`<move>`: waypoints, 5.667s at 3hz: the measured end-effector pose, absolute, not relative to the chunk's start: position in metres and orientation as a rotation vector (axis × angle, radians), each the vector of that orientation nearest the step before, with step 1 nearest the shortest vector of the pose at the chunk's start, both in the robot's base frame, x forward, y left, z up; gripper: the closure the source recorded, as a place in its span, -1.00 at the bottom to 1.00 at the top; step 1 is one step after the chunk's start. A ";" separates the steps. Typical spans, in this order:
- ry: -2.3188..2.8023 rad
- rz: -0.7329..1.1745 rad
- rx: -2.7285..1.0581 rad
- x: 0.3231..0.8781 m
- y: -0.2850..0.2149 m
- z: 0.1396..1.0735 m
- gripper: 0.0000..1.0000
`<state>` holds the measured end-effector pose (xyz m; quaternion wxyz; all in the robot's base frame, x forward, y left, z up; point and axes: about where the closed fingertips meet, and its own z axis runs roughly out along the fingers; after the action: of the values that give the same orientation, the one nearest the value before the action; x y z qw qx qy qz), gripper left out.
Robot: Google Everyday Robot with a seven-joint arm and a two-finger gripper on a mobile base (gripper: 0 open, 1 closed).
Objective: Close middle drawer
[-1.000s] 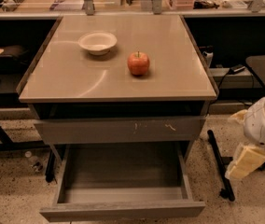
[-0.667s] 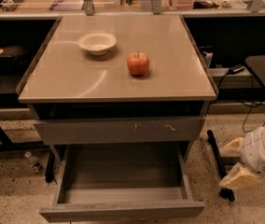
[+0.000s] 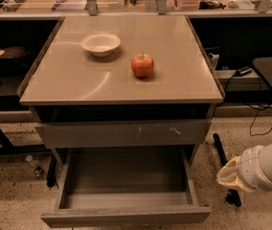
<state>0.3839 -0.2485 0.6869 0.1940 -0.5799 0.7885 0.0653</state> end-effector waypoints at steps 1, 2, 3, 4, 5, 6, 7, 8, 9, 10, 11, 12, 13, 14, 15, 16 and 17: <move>2.211 0.183 -1.626 0.384 -0.248 0.687 1.00; 2.242 0.274 -1.590 0.387 -0.238 0.639 1.00; 2.238 0.406 -1.536 0.389 -0.212 0.558 1.00; 2.203 0.496 -1.493 0.391 -0.193 0.501 1.00; 2.136 0.586 -1.540 0.372 -0.173 0.466 1.00; 2.066 0.629 -1.637 0.346 -0.158 0.459 1.00; 2.016 0.623 -1.705 0.330 -0.151 0.456 1.00; 1.990 0.590 -1.748 0.334 -0.145 0.444 1.00; 2.002 0.557 -1.762 0.345 -0.140 0.425 1.00; 2.001 0.552 -1.764 0.347 -0.139 0.424 0.61; 2.001 0.552 -1.764 0.347 -0.139 0.424 0.15; 2.001 0.552 -1.764 0.347 -0.139 0.424 -0.32; 2.000 0.552 -1.764 0.347 -0.139 0.424 -0.76; 1.947 0.538 -1.781 0.358 -0.136 0.429 -1.00; 1.947 0.538 -1.781 0.357 -0.136 0.429 -0.98; 1.896 0.574 -1.787 0.386 -0.126 0.436 -0.62; 1.842 0.710 -1.844 0.434 -0.101 0.427 -0.16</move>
Offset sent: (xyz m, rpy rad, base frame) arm 0.0117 0.0339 -0.1563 0.1638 0.1705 -0.0709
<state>0.4335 -0.1013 0.4275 0.2181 -0.6661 0.6655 0.2566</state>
